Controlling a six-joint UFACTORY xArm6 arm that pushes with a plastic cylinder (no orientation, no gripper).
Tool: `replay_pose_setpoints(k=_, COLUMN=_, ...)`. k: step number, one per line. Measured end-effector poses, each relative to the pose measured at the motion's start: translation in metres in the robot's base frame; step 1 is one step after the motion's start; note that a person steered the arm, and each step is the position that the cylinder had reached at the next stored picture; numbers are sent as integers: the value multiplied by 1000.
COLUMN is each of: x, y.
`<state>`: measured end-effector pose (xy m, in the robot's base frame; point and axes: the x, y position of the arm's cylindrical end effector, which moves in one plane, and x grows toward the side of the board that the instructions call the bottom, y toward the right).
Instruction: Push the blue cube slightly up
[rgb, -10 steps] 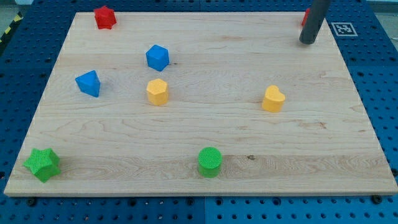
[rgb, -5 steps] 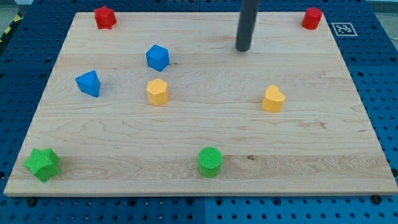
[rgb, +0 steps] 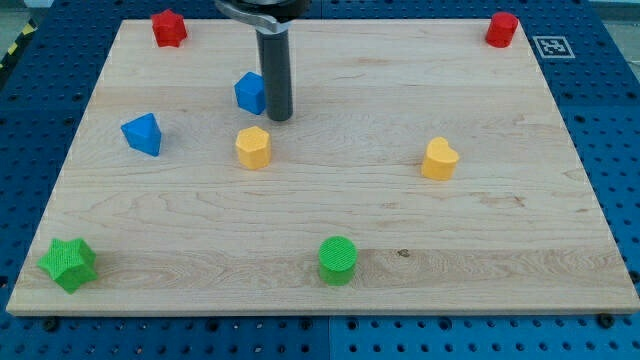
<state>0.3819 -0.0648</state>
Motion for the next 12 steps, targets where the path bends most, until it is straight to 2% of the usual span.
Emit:
replay_pose_setpoints(k=1, x=-2, y=-52)
replay_pose_setpoints(k=3, x=-14, y=-57)
replay_pose_setpoints(k=4, x=-48, y=-56)
replay_pose_setpoints(k=5, x=-36, y=-51)
replay_pose_setpoints(k=6, x=-6, y=-32)
replay_pose_setpoints(k=7, x=-3, y=0)
replay_pose_setpoints(k=9, x=-29, y=-16)
replay_pose_setpoints(k=12, x=-29, y=-17)
